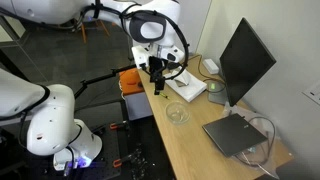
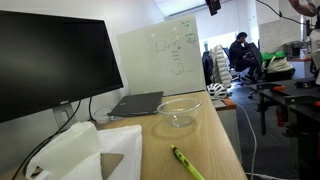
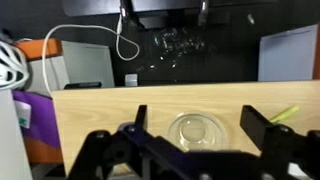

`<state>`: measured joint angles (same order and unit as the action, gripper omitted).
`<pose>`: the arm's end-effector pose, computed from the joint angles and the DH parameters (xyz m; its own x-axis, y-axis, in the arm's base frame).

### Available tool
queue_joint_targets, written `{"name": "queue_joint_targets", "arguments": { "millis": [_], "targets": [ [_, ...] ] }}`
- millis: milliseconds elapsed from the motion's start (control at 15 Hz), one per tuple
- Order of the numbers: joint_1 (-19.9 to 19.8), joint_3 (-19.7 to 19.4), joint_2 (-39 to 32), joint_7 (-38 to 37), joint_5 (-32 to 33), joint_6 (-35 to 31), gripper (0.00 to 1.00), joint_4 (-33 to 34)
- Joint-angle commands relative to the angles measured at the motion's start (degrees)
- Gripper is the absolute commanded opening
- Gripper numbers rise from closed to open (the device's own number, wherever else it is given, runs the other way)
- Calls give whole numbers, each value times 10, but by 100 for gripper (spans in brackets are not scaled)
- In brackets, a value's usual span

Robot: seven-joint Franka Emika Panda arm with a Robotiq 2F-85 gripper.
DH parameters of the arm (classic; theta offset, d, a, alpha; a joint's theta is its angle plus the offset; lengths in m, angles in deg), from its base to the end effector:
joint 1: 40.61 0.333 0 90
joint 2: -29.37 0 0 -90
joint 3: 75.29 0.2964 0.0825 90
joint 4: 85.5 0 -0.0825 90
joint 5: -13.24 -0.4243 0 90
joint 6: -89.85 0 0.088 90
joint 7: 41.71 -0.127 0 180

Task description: Put the marker in the bowl

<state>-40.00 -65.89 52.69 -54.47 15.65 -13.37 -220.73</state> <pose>0.4451 0.0735 0.4152 0.9896 -0.0618 -0.1297 -0.0441 -0.9898 0.1354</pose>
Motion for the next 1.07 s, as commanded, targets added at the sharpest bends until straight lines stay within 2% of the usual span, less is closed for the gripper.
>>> {"name": "queue_joint_targets", "arguments": {
  "millis": [0,333,600,733,867,1000],
  "targets": [
    [10,-8,-1,-3,3,1,100,1],
    [10,-8,-1,-3,3,1,100,1],
    [11,39,-63,-188,-22,-113,100,-13],
    [22,67,-129,-284,-30,-197,100,-13],
    [36,88,-210,-389,-10,-290,100,-3],
    [62,83,-295,-498,28,-374,100,16]
  ]
}}
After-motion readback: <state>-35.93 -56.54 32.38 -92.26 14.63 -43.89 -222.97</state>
